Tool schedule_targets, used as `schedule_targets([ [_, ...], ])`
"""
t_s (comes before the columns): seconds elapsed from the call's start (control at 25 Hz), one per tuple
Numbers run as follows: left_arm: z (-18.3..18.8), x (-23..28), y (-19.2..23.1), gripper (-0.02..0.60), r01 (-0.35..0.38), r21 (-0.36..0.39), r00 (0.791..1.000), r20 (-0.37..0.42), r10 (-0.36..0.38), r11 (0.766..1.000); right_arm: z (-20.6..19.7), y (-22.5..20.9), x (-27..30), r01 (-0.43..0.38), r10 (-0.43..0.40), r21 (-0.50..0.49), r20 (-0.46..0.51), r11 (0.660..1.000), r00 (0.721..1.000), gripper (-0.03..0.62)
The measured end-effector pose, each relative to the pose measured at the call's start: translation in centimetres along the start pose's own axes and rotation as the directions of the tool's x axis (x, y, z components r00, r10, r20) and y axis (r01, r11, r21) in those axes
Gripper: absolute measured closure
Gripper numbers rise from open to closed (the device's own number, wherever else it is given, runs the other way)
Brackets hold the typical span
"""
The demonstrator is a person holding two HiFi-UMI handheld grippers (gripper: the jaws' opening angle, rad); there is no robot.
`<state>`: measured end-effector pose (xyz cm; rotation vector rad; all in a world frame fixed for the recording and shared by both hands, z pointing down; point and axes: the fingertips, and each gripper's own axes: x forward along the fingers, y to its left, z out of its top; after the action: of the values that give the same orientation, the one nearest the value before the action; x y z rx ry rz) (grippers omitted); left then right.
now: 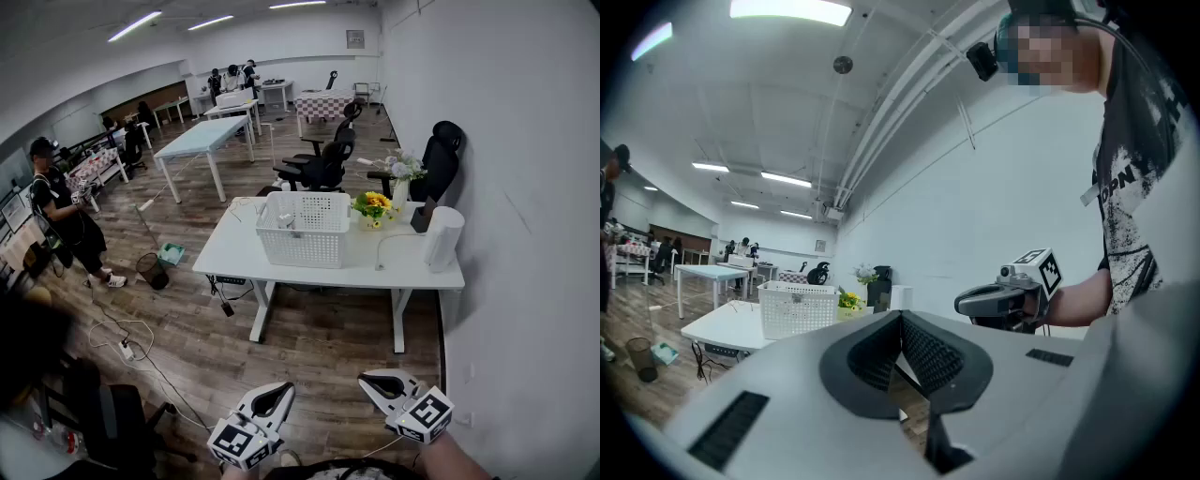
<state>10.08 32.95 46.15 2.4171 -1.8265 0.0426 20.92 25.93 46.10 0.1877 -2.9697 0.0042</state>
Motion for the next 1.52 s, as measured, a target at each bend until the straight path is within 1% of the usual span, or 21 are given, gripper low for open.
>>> schedule_targets([
  [0.28, -0.1, 1.1, -1.9, 0.571, -0.003, 0.033, 1.0, -0.012, 0.003, 0.999, -1.2, -0.7, -2.1, -0.002, 0.002, 0.009, -0.01, 1.0, 1.0, 0.574],
  [0.52, -0.8, 1.9, -2.9, 0.571, -0.005, 0.022, 0.999, -0.032, 0.006, 1.0, -1.2, -1.3, -3.3, -0.009, 0.009, 0.038, 0.02, 0.999, 1.0, 0.572],
  [1.04, -1.4, 3.3, -3.3, 0.571, -0.014, 0.028, 0.998, -0.055, 0.015, 1.0, -2.2, -2.3, -3.3, -0.019, 0.018, 0.06, 0.022, 0.998, 1.0, 0.572],
  [1.24, -1.8, 4.3, -1.7, 0.571, -0.008, 0.025, 0.997, -0.071, 0.01, 1.0, -1.9, -3.2, -1.7, -0.034, 0.031, 0.072, 0.043, 0.997, 0.999, 0.572],
  [1.52, -1.8, 6.3, 2.8, 0.571, 0.013, 0.034, 0.996, -0.09, -0.009, 0.999, -1.8, -5.9, 2.6, -0.014, 0.01, 0.079, 0.044, 0.997, 0.999, 0.572],
])
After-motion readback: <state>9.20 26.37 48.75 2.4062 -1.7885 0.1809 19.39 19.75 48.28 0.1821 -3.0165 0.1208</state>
